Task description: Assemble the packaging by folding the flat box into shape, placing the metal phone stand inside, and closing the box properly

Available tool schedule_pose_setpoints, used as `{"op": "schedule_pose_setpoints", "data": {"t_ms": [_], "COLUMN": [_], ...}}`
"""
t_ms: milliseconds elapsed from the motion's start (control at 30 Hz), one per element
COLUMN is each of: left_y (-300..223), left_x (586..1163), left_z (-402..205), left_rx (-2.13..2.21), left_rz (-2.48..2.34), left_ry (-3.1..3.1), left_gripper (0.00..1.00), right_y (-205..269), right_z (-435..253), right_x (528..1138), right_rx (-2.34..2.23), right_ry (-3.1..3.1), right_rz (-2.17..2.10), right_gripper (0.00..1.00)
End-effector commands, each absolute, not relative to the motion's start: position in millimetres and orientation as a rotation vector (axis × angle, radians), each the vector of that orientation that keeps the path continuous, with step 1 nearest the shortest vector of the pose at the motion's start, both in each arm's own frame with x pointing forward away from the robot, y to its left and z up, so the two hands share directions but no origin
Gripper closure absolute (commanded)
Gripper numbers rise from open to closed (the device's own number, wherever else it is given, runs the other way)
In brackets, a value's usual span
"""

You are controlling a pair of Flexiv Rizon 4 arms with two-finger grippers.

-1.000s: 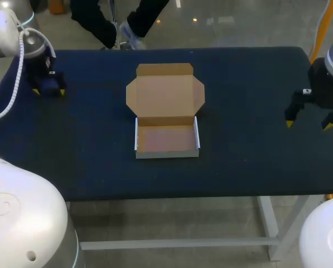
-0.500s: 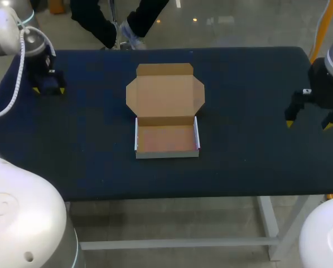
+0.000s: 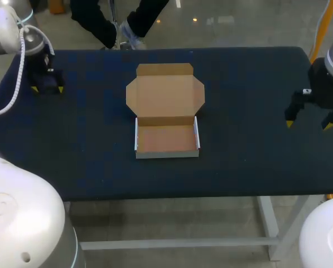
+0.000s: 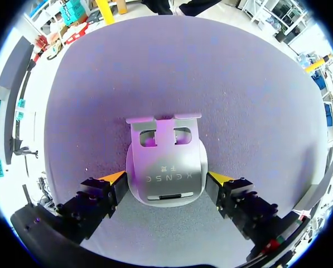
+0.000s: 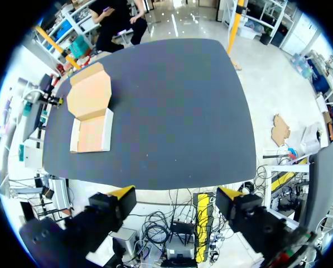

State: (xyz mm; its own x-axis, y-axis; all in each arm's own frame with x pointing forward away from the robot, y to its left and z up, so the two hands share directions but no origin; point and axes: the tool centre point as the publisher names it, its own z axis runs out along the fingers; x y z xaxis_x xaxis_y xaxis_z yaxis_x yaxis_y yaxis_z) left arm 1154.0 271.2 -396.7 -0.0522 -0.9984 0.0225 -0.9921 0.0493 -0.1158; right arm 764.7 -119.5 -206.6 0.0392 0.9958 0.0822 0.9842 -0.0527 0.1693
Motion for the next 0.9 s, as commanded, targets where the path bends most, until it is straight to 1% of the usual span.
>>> {"op": "schedule_pose_setpoints", "data": {"t_ms": [33, 400, 633, 767, 900], "left_y": [272, 273, 272, 271, 270], "left_x": [1159, 1163, 1166, 1167, 1170], "left_z": [-398, -400, -399, -399, -400], "left_rx": [-2.122, -2.115, -2.111, -2.108, -2.106], "left_rz": [-0.143, -0.141, -0.137, -0.133, -0.127], "left_ry": [2.236, 2.242, 2.242, 2.242, 2.240], "left_gripper": [0.05, 0.06, 0.09, 0.15, 0.16], "right_y": [-120, -120, -120, -120, -120], "right_z": [-204, -204, -204, -204, -204], "right_x": [764, 764, 764, 764, 764], "right_rx": [2.218, 2.218, 2.218, 2.218, 2.218], "right_ry": [2.118, 2.118, 2.118, 2.118, 2.118], "right_rz": [0.266, 0.266, 0.266, 0.266, 0.266], "right_gripper": [0.00, 0.00, 0.00, 0.00, 0.00]}}
